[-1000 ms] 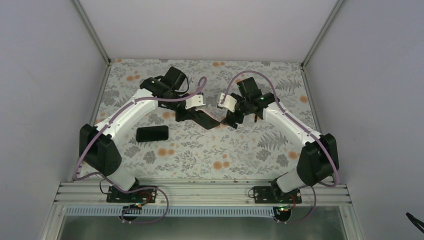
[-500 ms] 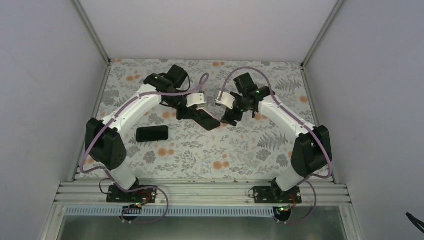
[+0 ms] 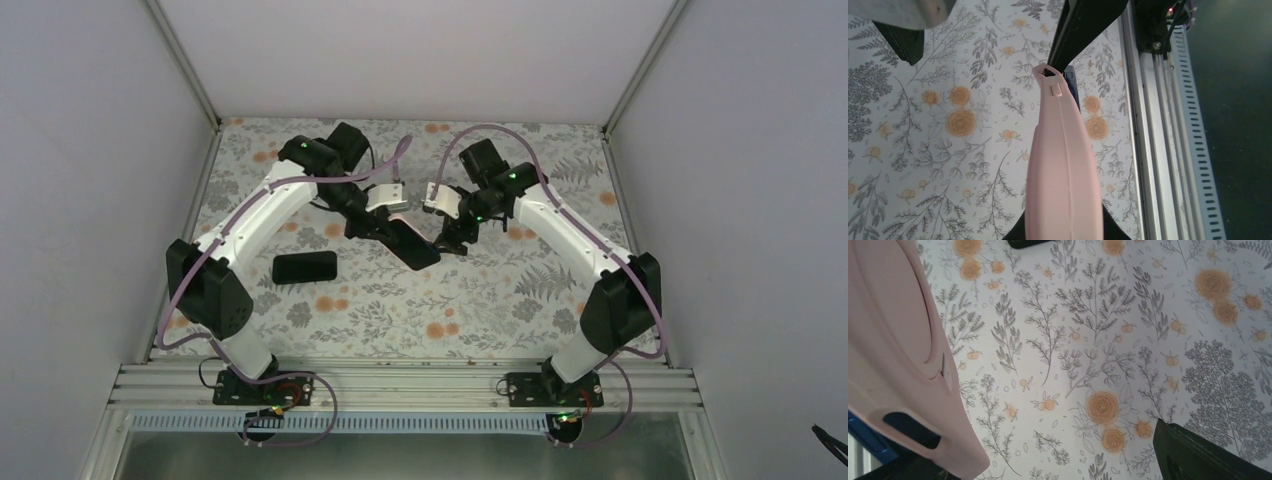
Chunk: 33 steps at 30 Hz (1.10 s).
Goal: Take the phone out of the phone case
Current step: Remove the phone case from the phone.
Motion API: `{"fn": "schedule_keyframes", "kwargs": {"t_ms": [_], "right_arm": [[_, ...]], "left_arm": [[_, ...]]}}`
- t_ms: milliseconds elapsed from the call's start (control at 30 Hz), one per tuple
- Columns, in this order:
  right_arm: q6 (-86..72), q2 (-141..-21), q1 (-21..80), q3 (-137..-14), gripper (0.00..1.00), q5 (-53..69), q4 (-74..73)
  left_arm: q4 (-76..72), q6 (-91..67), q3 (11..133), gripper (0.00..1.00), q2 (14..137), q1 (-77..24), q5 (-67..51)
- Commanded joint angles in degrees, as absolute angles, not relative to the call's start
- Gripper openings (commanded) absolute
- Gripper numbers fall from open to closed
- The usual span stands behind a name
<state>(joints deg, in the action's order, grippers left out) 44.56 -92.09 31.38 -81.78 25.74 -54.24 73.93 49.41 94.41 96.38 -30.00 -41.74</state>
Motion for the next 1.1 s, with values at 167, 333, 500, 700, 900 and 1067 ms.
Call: {"fn": "schedule_keyframes", "kwargs": {"t_ms": [167, 333, 500, 700, 900, 1067], "right_arm": [[52.2, -100.1, 33.9, -94.7, 0.94, 57.5, -58.3], [59.2, -105.9, 34.7, -105.3, 0.91, 69.4, -73.7], [59.4, -105.3, 37.7, -104.8, 0.91, 71.3, -73.7], [56.8, -105.1, 38.8, -105.2, 0.54, 72.7, -73.7], [55.9, -102.0, 38.7, -101.5, 0.35, 72.6, -73.2], [49.9, -98.4, 36.9, -95.6, 0.03, 71.6, -66.2]], "left_arm": [[66.8, 50.3, 98.1, 0.02, 97.8, -30.9, -57.9], [53.4, 43.4, 94.0, 0.02, 95.8, -29.4, -51.1], [44.5, 38.8, 91.9, 0.02, 95.7, -29.2, -47.5], [35.9, 35.0, 90.7, 0.02, 97.8, -29.1, -37.6], [25.5, 31.7, 89.0, 0.02, 97.9, -28.8, -26.9], [21.3, 31.4, 89.5, 0.42, 97.9, -28.7, -19.9]]}}
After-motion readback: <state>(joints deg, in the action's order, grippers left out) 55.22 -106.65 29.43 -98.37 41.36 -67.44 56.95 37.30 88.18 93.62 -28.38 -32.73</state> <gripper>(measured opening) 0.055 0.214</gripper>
